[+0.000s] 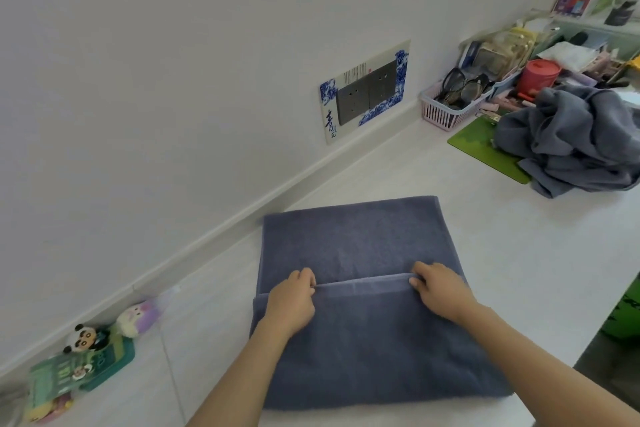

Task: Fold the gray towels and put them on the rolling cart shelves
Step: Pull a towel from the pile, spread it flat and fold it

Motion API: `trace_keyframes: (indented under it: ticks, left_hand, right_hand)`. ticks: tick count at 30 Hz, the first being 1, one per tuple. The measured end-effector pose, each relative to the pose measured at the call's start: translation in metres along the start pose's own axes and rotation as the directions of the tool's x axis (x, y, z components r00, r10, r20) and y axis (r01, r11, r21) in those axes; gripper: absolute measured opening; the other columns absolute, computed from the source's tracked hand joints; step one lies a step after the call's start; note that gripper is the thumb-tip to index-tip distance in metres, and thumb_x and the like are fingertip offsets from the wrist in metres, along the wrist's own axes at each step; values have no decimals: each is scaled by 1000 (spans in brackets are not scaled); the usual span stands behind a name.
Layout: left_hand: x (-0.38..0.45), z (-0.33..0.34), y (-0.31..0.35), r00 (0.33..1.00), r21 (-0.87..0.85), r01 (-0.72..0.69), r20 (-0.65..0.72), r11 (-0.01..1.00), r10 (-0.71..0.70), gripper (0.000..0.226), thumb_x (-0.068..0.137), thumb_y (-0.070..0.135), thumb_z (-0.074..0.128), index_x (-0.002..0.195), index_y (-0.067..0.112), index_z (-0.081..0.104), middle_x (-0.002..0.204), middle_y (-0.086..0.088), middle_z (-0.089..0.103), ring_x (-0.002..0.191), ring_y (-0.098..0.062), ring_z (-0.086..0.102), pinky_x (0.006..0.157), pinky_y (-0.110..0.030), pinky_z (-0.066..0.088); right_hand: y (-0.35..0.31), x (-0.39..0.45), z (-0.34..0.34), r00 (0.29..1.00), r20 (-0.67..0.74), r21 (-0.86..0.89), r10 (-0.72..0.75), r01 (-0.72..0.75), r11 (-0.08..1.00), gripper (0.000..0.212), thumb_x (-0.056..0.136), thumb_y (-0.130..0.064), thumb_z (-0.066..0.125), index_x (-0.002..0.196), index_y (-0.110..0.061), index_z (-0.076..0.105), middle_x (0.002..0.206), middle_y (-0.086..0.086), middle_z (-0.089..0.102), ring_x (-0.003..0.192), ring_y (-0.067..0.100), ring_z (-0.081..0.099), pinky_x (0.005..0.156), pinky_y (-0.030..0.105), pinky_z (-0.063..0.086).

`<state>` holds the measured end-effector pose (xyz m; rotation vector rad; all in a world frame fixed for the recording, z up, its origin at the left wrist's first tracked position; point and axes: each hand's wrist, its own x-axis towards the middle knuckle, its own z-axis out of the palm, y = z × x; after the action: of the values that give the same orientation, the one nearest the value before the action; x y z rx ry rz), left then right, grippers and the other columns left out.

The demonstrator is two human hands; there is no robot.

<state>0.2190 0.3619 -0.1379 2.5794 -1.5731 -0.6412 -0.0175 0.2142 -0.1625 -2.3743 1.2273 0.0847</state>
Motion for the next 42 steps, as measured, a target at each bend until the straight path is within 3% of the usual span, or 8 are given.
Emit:
trace_keyframes:
  ticks: [7,11,16,23,27,31,38,42]
  left_hand:
    - [7,20,8,996,209,10,-85,978,8,20,102,20,28,115,17,43,117,-5,54,105,-24,52,91,-36,33]
    - [-1,40,14,935,223,-28,-338,974,104,27,84,21,65,109,12,61,107,-11,60,100,-28,58,99,-47,43]
    - [-40,83,17,943,128,-273,-162,953,292,57,91,42,38,143,19,38,149,-5,39,139,-19,27,111,-42,14]
    - [-46,82,-25,989,104,-13,-148,994,28,60,97,51,12,148,22,23,154,-4,28,143,-20,16,113,-43,2]
    - [-54,74,-18,988,28,-63,-142,998,67,77,82,63,-6,150,27,0,156,4,-14,144,-12,-15,115,-37,-17]
    - [-91,72,-22,958,-150,-216,-226,965,179,60,84,69,30,118,28,60,131,9,44,124,-11,37,110,-30,21]
    - [-125,83,-45,968,-316,-241,-141,918,206,72,63,83,49,117,38,64,131,29,39,126,7,29,107,-11,12]
    - [-119,85,-38,964,-332,-230,-203,915,169,36,73,34,78,108,27,72,123,21,48,120,-3,40,110,-28,29]
  right_hand:
    - [-9,-1,6,995,-95,-330,10,-41,943,10,97,-24,41,98,-20,50,105,2,63,100,24,53,89,33,36]
    - [-14,-12,29,917,-397,-288,-40,-83,954,28,65,-11,78,91,-12,68,89,12,64,85,34,56,89,47,37]
    - [-27,-54,68,944,-198,-250,-263,211,945,54,99,-48,15,136,-27,48,143,4,46,135,23,33,115,38,10]
    - [9,-66,62,987,-159,-197,20,-51,979,60,96,-57,12,146,-29,31,152,1,28,142,23,20,115,39,2]
    - [7,-66,58,982,-189,-185,10,-46,982,55,96,-52,20,140,-26,42,147,3,39,135,28,36,112,40,8]
    - [6,-95,46,945,-225,-113,-239,218,969,58,97,-56,18,105,-27,68,105,-7,66,95,19,61,81,34,49]
    - [30,-134,53,931,-120,-29,-345,344,938,51,88,-68,32,103,-38,70,121,-11,63,109,14,60,89,34,45]
    - [27,-136,58,946,-130,18,-298,303,953,40,76,-59,52,100,-35,73,122,-6,64,111,22,61,91,38,42]
